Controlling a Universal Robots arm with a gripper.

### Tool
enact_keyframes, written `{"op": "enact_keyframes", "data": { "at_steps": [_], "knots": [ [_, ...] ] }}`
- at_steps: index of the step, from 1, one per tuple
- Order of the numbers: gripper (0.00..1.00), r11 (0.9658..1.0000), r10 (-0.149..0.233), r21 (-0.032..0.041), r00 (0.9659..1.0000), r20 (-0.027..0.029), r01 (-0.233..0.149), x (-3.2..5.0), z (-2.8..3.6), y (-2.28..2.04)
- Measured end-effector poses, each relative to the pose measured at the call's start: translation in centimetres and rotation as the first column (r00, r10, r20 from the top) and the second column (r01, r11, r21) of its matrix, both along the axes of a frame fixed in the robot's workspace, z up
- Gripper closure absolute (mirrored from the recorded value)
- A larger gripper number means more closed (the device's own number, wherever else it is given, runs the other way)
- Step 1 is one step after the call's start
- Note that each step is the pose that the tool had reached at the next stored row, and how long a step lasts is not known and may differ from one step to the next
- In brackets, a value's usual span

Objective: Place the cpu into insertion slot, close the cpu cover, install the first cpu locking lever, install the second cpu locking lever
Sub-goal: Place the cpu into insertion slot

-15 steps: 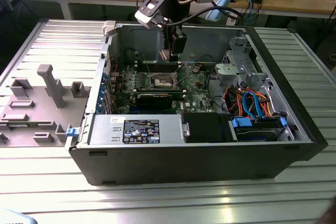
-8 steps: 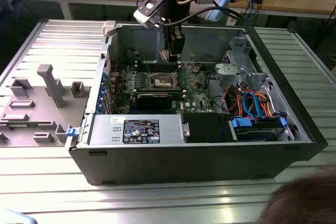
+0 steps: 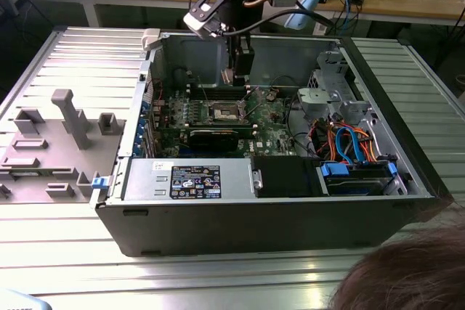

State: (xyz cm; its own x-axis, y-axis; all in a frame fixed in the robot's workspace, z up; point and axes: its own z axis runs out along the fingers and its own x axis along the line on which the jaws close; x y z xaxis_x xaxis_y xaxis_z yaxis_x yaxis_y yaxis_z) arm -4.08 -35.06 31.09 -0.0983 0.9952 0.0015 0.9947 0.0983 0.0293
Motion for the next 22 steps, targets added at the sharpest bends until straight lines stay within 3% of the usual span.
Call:
{"op": "enact_keyframes", "data": {
  "at_steps": [12, 16, 20, 22],
  "knots": [
    [0.45, 0.9997, -0.025, 0.0001, 0.9997, 0.0, 0.025, -0.08, -0.03, 0.0],
    [0.45, 0.9981, -0.061, 0.0002, 0.9981, 0.0, 0.061, -0.19, -0.13, 0.0],
    [0.45, 0.9981, -0.061, 0.0002, 0.9981, 0.0, 0.061, -0.63, -0.39, 0.0],
    [0.45, 0.998, -0.061, 0.0132, 0.9981, -0.0007, 0.061, -0.71, -0.53, 0.0]
  ]
}}
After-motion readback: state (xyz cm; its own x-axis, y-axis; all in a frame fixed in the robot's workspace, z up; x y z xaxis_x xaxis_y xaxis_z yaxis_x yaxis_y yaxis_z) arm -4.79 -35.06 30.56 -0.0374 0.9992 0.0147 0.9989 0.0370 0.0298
